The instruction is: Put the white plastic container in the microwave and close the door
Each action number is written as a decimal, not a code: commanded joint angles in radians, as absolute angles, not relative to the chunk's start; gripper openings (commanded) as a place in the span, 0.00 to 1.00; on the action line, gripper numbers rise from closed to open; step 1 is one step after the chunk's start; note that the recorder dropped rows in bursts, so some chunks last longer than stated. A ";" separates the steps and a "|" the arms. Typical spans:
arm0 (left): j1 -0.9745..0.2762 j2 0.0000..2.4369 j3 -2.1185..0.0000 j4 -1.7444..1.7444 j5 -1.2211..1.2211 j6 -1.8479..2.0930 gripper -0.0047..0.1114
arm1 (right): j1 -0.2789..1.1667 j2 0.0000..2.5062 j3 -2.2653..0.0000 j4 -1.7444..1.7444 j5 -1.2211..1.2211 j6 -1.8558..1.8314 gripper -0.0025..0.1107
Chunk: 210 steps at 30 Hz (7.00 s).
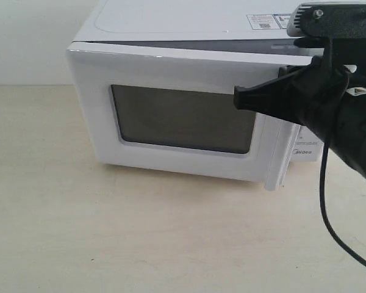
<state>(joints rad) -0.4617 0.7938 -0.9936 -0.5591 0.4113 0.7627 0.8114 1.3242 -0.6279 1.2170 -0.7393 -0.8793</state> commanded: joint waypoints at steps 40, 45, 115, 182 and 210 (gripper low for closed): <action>-0.464 0.787 -1.001 -0.564 0.419 0.756 0.08 | 0.678 1.452 -0.850 1.135 -0.580 -0.828 0.02; -0.464 0.787 -1.001 -0.564 0.419 0.756 0.08 | 0.678 1.371 -0.850 1.164 -0.506 -0.967 0.02; -0.464 0.787 -1.001 -0.564 0.421 0.756 0.08 | -0.016 0.000 -0.069 1.296 -0.048 -1.092 0.02; -0.428 0.608 -1.001 -0.306 0.424 0.548 0.08 | -0.016 0.000 0.000 -0.030 0.350 0.106 0.02; 0.106 0.000 -0.229 0.353 0.173 -0.287 0.08 | -0.016 0.000 0.000 -0.030 0.350 0.106 0.02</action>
<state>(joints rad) 0.0971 0.0054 -0.3096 0.3510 0.2587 -0.2365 -0.0114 0.0047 -0.0045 -0.0229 0.3541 0.1084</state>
